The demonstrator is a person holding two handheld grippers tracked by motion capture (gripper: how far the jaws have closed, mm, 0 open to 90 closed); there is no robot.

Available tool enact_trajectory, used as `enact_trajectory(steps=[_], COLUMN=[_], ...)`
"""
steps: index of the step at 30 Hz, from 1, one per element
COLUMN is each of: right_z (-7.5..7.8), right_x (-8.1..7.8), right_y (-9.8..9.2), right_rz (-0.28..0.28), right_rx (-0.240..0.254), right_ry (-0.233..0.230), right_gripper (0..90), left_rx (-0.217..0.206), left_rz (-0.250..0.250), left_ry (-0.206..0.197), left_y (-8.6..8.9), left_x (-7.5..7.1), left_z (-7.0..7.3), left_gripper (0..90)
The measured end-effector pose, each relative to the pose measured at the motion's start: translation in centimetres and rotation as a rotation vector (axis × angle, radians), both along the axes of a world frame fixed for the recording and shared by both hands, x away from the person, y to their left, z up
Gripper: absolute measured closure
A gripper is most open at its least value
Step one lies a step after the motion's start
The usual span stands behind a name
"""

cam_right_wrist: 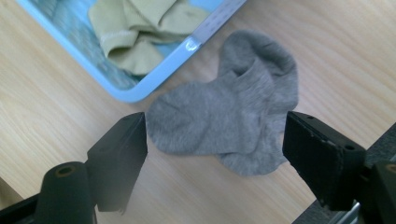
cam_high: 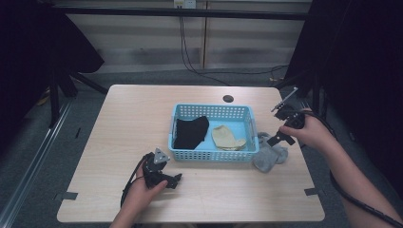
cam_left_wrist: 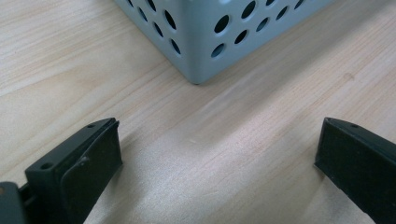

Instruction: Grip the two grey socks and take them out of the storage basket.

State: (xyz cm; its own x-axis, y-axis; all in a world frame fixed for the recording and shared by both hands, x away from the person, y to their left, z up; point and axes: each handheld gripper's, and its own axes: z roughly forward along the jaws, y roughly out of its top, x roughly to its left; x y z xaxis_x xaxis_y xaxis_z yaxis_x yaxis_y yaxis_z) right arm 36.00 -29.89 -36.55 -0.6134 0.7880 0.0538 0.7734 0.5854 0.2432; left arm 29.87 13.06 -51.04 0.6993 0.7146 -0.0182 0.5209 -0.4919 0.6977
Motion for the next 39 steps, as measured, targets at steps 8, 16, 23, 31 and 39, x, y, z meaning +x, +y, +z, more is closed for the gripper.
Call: enact_trajectory(steps=[8,16,23,31,39], right_z=[-1.9,-3.7,-5.2,-6.9,-9.2], right_x=[-2.4,-4.2,-6.3,-8.1,-9.4], right_y=[1.3,2.8,4.2,5.5,6.8], right_rz=[0.05,0.1,0.132,0.152,0.156], right_rx=[0.043,0.008,0.014,0.052,0.15], right_ry=[0.003,0.019,0.021,0.023,-0.013], right_gripper=[21.3,21.5,21.4,21.5,21.5], left_rx=[0.005,0.006,0.001,0.008,0.013], left_rz=[-0.006,-0.013,-0.011,-0.019,-0.021], left_ry=[0.002,0.0,0.003,-0.003,-0.003], left_y=[0.0,0.1,0.1,0.2,0.2], left_x=[0.0,0.0,-0.1,-0.2,-0.2], left_z=[0.0,0.0,0.0,0.0,0.0], left_gripper=[0.0,0.0,0.0,0.0,0.0])
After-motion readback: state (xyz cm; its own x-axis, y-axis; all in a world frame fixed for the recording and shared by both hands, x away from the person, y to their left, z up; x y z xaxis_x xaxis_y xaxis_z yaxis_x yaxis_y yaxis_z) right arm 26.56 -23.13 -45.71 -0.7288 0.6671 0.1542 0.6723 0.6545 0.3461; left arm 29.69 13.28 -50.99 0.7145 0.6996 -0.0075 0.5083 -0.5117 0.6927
